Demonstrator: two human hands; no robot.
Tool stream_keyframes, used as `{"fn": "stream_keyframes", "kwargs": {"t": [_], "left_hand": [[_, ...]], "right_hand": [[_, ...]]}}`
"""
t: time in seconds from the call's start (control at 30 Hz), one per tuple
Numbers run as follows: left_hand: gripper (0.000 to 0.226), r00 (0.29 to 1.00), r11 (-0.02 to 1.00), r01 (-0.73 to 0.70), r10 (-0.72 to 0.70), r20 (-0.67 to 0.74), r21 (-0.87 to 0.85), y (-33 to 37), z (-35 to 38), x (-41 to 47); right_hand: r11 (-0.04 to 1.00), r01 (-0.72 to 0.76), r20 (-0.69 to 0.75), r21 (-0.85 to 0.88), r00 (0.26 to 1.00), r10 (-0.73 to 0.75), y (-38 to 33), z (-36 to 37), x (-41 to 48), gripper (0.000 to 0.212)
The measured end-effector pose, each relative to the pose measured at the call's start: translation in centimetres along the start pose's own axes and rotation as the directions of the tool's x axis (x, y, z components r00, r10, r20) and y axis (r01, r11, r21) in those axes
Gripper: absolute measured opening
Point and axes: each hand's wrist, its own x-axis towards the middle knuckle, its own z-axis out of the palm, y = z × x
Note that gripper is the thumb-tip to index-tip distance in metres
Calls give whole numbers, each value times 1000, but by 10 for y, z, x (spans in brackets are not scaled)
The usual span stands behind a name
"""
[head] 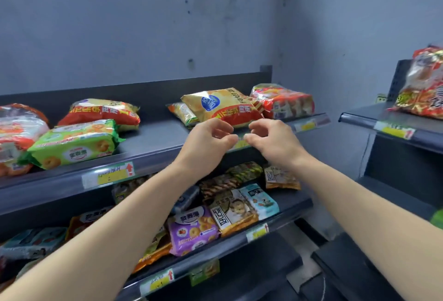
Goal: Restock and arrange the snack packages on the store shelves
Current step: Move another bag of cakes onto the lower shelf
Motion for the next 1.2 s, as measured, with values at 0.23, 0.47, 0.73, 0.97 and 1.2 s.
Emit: {"fn": "stream_keyframes", "kwargs": {"t": [0.23, 0.47, 0.73, 0.97, 1.2], "left_hand": [[20, 995, 986, 79, -69, 72, -144, 43, 74, 89], [31, 974, 969, 227, -228, 7, -92, 56, 146, 192], [38, 855, 849, 517, -517, 33, -110, 45, 178, 244], [36, 796, 777, 593, -605, 12, -211, 42, 189, 258], [38, 838, 798, 516, -545, -9, -311, 49, 195, 252]], "right_hand": [[996, -73, -142, -43, 988, 66, 70, -63, 77, 23], [980, -192, -90, -56, 978, 187, 149, -108, 168, 48], [906, -409, 144, 111, 908, 392, 201, -104, 244, 71], [816, -482, 78, 319, 872, 484, 224, -90, 257, 61], [705, -279, -35, 652, 918, 395, 217, -106, 240, 15]]}}
